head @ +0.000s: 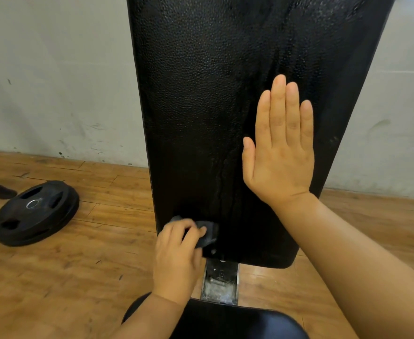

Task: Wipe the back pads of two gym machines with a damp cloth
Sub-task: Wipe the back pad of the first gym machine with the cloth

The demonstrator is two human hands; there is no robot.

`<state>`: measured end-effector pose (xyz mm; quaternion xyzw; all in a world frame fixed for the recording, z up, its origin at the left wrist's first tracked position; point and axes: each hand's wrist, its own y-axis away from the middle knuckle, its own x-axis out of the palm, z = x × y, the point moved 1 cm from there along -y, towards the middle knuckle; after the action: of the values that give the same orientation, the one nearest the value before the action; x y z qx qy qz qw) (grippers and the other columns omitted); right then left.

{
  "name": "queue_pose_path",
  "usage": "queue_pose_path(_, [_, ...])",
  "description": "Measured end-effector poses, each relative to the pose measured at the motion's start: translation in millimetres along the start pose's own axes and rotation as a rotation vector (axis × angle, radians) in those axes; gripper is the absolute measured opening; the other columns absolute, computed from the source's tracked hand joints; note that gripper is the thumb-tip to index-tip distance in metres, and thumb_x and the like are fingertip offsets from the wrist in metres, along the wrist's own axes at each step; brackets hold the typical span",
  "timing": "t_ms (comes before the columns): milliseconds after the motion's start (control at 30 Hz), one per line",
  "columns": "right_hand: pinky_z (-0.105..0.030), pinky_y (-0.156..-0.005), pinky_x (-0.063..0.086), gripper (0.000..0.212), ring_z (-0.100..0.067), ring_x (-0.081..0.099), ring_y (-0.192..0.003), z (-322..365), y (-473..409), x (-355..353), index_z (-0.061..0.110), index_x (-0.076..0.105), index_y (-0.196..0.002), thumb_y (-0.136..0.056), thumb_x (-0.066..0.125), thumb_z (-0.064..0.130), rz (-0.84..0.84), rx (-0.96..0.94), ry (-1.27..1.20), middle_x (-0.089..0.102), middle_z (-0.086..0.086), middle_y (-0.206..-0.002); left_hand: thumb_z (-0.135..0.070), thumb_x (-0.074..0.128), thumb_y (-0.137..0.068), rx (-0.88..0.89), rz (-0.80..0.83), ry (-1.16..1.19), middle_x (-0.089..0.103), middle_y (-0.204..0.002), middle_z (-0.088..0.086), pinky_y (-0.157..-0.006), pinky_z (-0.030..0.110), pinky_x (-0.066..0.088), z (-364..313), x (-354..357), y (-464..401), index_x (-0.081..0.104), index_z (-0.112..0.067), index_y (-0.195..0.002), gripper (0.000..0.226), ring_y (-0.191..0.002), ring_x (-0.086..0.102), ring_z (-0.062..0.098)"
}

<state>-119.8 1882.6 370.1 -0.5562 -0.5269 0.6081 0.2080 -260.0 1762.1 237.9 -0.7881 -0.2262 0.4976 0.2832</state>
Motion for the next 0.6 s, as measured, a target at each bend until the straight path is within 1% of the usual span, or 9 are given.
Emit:
queue_pose_path(67, [-0.043,-0.117,0.003,0.059,-0.037,0.014,-0.140,1,0,0,-0.005,0.016,-0.146,-0.098,0.029,0.028,-0.007,-0.001,0.001,0.022,-0.027,-0.151,-0.003,0.061,-0.069,0.057,-0.096,-0.009,0.045,-0.102,-0.003,-0.080,0.031,0.039,-14,1,-22,0.051,-0.019,-0.100,0.036,-0.094,0.046,0.018])
queue_pose_path(100, [-0.043,-0.117,0.004,0.059,-0.037,0.015,-0.140,1,0,0,-0.005,0.017,-0.146,-0.098,0.030,0.028,-0.011,-0.001,-0.002,0.022,-0.027,-0.151,-0.007,0.053,-0.072,0.074,-0.128,-0.018,0.045,-0.101,-0.003,-0.081,0.029,0.038,-19,1,-31,0.051,-0.019,-0.099,0.029,-0.094,0.046,0.018])
queue_pose_path(167, [-0.044,-0.117,0.004,0.059,-0.037,0.016,-0.140,1,1,0,-0.004,0.018,-0.146,-0.098,0.031,0.028,-0.013,-0.003,-0.006,0.023,-0.026,-0.151,-0.008,0.047,-0.074,0.096,-0.152,-0.012,0.045,-0.101,-0.002,-0.082,0.028,0.035,-25,1,-40,0.051,-0.018,-0.100,0.028,-0.094,0.046,0.018])
queue_pose_path(367, [-0.043,-0.117,0.004,0.058,-0.036,0.016,-0.140,1,1,-1,-0.004,0.020,-0.146,-0.099,0.028,0.029,-0.017,-0.003,0.005,0.024,-0.026,-0.151,-0.006,0.044,-0.076,0.133,-0.174,-0.088,0.043,-0.101,0.001,-0.082,0.030,0.036,-24,9,-29,0.049,-0.016,-0.099,0.025,-0.091,0.045,0.020])
queue_pose_path(467, [-0.043,-0.117,0.004,0.058,-0.036,0.017,-0.140,1,1,-2,-0.004,0.020,-0.146,-0.099,0.028,0.029,-0.017,-0.004,0.000,0.024,-0.025,-0.150,-0.009,0.046,-0.075,0.170,-0.093,-0.135,0.044,-0.101,0.002,-0.082,0.032,0.036,-12,16,-6,0.049,-0.016,-0.099,0.025,-0.091,0.045,0.021])
queue_pose_path(500, [-0.043,-0.117,0.004,0.058,-0.036,0.017,-0.140,1,1,-2,-0.004,0.020,-0.146,-0.099,0.029,0.029,-0.017,-0.003,0.001,0.024,-0.025,-0.151,-0.008,0.051,-0.073,0.183,-0.051,-0.161,0.046,-0.101,0.003,-0.082,0.033,0.036,-5,19,6,0.049,-0.016,-0.098,0.027,-0.091,0.045,0.021])
queue_pose_path(533, [-0.042,-0.117,0.004,0.058,-0.036,0.017,-0.140,1,1,-2,-0.004,0.020,-0.146,-0.098,0.029,0.029,-0.015,-0.001,0.004,0.024,-0.025,-0.151,-0.006,0.061,-0.067,0.188,-0.001,-0.191,0.049,-0.099,0.004,-0.081,0.033,0.037,2,20,19,0.049,-0.016,-0.097,0.034,-0.090,0.045,0.021])
queue_pose_path(600, [-0.043,-0.117,0.004,0.058,-0.036,0.017,-0.140,1,1,-2,-0.004,0.020,-0.146,-0.098,0.028,0.029,-0.013,0.002,0.006,0.024,-0.025,-0.151,0.002,0.080,-0.046,0.180,0.145,-0.257,0.056,-0.094,0.007,-0.080,0.033,0.036,14,24,37,0.053,-0.014,-0.092,0.055,-0.088,0.045,0.023])
